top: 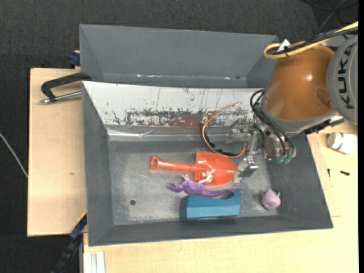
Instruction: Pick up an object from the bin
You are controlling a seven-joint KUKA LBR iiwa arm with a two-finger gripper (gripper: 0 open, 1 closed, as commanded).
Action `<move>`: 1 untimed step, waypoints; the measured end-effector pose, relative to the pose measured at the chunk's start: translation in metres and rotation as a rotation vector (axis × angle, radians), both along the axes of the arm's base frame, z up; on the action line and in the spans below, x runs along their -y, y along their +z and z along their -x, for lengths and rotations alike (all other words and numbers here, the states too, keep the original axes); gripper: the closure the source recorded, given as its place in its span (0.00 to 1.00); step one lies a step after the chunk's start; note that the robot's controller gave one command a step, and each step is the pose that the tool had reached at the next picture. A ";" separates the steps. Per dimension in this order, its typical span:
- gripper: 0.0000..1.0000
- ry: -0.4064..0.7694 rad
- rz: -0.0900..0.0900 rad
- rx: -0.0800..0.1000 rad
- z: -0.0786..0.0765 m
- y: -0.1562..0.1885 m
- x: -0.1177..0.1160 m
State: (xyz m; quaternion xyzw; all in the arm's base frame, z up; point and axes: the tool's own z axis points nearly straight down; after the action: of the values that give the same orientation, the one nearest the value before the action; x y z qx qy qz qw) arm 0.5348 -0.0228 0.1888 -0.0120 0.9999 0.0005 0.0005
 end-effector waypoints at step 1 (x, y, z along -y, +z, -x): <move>1.00 0.000 0.000 0.000 0.000 0.000 0.000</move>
Offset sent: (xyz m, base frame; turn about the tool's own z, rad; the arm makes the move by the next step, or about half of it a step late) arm 0.0000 0.0000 0.0000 0.0000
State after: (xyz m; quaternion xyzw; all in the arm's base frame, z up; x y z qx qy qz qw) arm 0.5348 -0.0228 0.1887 -0.0122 0.9999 0.0004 0.0006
